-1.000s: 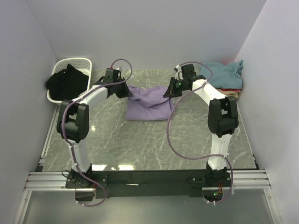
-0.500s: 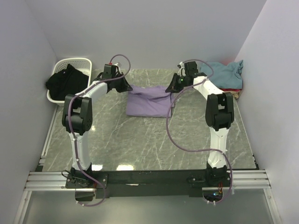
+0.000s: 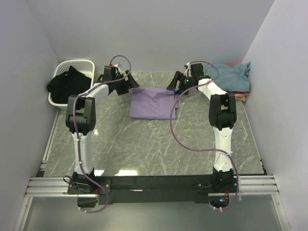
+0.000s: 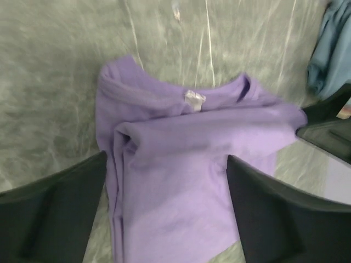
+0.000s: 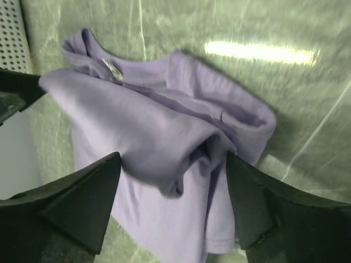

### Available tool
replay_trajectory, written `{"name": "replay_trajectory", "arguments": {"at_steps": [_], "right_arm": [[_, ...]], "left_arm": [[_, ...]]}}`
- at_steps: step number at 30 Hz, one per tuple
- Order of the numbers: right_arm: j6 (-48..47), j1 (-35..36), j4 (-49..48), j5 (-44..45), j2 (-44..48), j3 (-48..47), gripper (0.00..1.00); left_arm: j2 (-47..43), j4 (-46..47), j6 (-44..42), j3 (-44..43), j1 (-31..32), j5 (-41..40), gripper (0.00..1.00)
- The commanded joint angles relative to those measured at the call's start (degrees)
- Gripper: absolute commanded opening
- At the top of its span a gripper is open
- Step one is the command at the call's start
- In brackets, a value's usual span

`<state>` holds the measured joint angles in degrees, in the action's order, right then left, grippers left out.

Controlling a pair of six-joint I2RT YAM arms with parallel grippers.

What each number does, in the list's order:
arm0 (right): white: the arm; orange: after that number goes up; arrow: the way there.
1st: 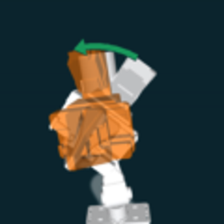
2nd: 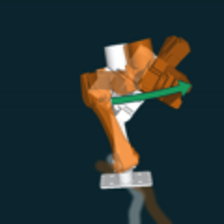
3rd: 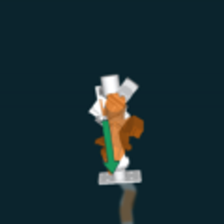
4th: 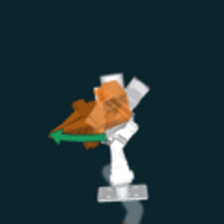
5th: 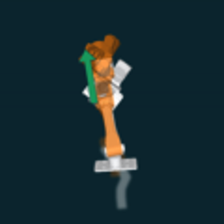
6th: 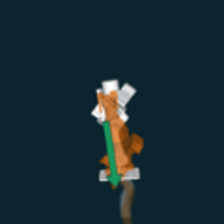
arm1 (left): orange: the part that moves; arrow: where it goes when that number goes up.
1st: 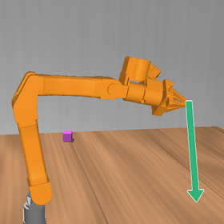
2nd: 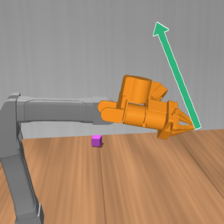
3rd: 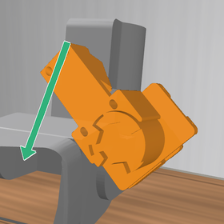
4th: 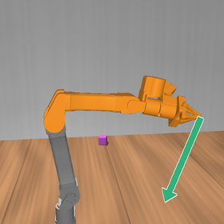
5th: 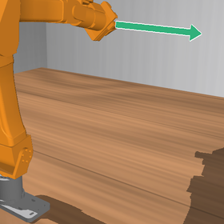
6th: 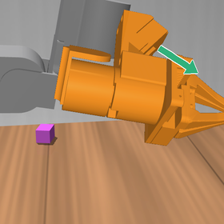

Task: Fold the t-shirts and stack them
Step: Fold the tshirt

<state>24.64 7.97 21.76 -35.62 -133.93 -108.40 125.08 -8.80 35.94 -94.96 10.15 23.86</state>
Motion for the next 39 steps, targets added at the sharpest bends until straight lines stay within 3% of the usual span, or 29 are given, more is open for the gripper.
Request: {"name": "replay_trajectory", "arguments": {"at_steps": [1,4,8,13,14,21,26,39], "right_arm": [[-0.38,-0.76,-7.34,1.42,3.05,-0.15,0.86],[-2.31,-0.58,-8.31,4.83,8.32,3.71,0.98],[-3.99,-0.58,-7.26,5.21,14.91,7.67,1.0],[-2.85,1.78,-7.08,1.17,17.74,11.89,1.0],[-2.67,2.22,-6.99,0.12,17.48,12.07,1.0],[-0.48,4.95,-6.12,-2.7,14.49,11.9,0.89],[0.58,5.57,-6.73,-2.97,10.98,10.41,0.89],[-1.53,4.87,-1.99,1.6,-2.03,-7.43,0.91]], "left_arm": [[-0.8,6.94,-0.35,-3.3,-1.71,-0.3,0.99],[-1.93,5.99,-1.49,-5.06,-2.59,-0.92,0.99],[-5.1,6.68,-2.02,-4.54,-2.77,2.41,0.99],[-7.74,10.47,1.85,-0.58,-1.89,14.01,0.99],[-7.48,10.03,1.76,-0.75,-1.11,17.42,0.99],[-5.28,10.46,2.63,2.14,2.33,20.96,0.96],[-1.68,12.04,3.25,2.06,3.03,21.84,0.95],[12.38,11.34,3.25,-14.1,2.33,20.88,0.95]]}}
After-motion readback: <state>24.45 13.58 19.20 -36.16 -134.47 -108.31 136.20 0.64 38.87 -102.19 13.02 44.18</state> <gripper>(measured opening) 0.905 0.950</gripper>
